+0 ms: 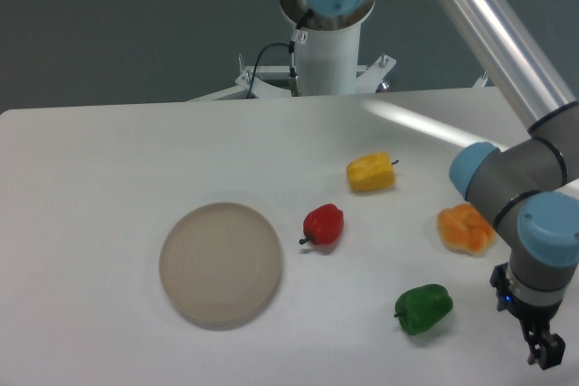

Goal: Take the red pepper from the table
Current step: 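Move the open gripper from beside the orange pepper over the red pepper, then lower the open gripper around the red pepper and close it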

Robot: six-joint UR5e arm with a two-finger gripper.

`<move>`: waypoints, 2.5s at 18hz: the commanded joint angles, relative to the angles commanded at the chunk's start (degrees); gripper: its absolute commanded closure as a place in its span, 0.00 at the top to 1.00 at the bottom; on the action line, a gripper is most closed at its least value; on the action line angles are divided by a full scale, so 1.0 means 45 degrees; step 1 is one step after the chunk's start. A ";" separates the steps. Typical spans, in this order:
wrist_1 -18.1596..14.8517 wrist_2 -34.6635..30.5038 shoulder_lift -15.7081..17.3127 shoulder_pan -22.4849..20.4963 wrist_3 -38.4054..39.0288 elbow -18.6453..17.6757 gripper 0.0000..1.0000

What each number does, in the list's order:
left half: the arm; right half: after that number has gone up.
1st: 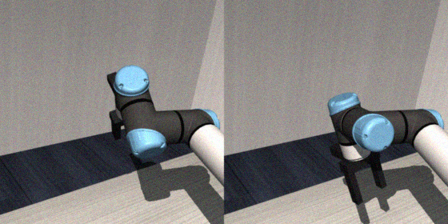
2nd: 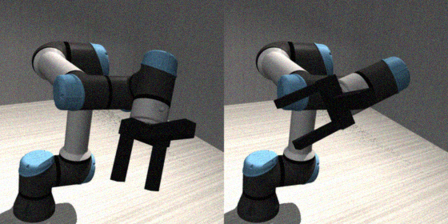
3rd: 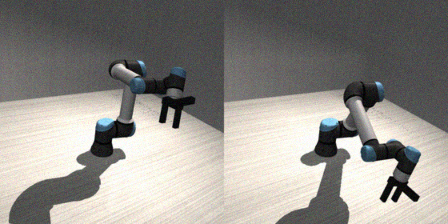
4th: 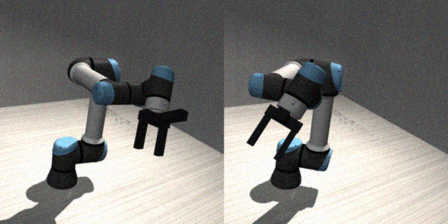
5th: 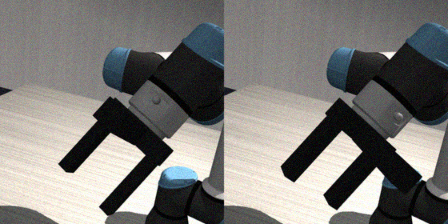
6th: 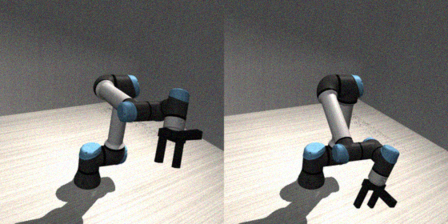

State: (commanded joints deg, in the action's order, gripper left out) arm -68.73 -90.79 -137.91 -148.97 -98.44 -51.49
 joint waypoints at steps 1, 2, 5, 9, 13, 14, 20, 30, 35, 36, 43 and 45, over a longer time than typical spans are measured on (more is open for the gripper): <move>-0.0020 0.0000 0.0332 0.0000 0.0000 -0.0390 1.00; -0.0058 0.0000 0.0664 0.0000 0.0019 -0.0781 1.00; -0.0078 0.0039 0.1738 0.0000 0.0039 -0.2108 1.00; -0.0487 0.0059 0.3221 0.0020 0.0039 -0.4196 1.00; -0.0313 0.0195 0.5136 0.0661 0.1418 -0.7361 1.00; -0.0255 0.0331 0.5411 0.1012 0.2412 -0.7889 1.00; 0.1794 0.2986 0.5882 0.1914 0.8140 -0.9767 1.00; 0.2633 0.3301 0.5843 0.1836 0.9804 -1.0334 1.00; 0.3320 0.3320 0.5804 0.1738 1.0312 -1.0687 1.00; 0.3320 0.3320 0.5746 0.1777 1.0351 -1.0726 1.00; 0.3729 0.3301 0.5375 0.2012 1.0371 -1.0882 1.00; 0.3828 0.3301 0.5316 0.2051 1.0371 -1.0960 1.00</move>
State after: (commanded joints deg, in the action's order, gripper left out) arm -51.50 -75.94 -113.99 -139.75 -51.77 -100.81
